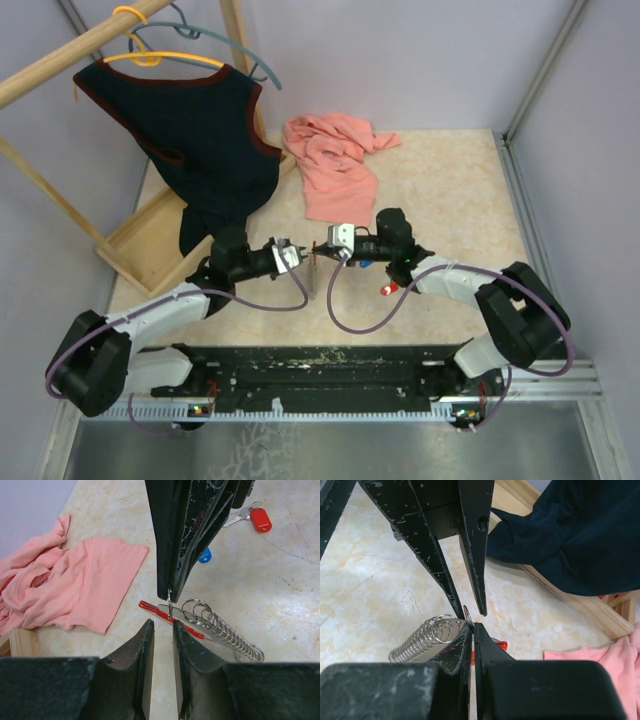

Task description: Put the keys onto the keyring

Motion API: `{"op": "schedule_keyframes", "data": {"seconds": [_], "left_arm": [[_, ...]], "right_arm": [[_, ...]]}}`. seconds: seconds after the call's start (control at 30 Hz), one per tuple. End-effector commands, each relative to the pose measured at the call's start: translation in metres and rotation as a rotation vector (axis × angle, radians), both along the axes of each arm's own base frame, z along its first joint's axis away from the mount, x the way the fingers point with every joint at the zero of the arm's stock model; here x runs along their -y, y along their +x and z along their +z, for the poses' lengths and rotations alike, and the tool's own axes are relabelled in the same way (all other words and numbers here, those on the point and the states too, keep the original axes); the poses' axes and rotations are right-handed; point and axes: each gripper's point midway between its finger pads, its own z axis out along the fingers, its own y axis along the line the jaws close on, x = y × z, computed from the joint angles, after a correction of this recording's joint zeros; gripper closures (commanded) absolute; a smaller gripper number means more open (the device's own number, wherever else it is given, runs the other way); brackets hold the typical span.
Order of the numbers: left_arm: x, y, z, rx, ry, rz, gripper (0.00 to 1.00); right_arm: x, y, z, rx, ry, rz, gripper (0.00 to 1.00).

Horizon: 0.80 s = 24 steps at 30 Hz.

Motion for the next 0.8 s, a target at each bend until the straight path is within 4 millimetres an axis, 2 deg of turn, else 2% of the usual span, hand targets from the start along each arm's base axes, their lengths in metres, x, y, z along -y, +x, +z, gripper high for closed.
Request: {"op": "schedule_keyframes", "data": {"seconds": [0.0,0.53,0.77], "left_arm": [[0.0008,0.0035,0.0254,0.074,-0.097,0.001,0.73],[0.0035,-0.0059,0.0318,0.072,-0.161,-0.063,0.73],[0.0038,-0.0045,0.0321,0.068,-0.169,-0.06,0.79]], "right_arm": [[-0.0051,-0.0038,0.0243,0.039,0.082,0.032,1.0],[-0.0069,-0.0043,0.0228,-0.014,0.106,0.024,1.0],[-0.0066,-0.0044,0.0216,-0.032,0.112,0.019,1.0]]}}
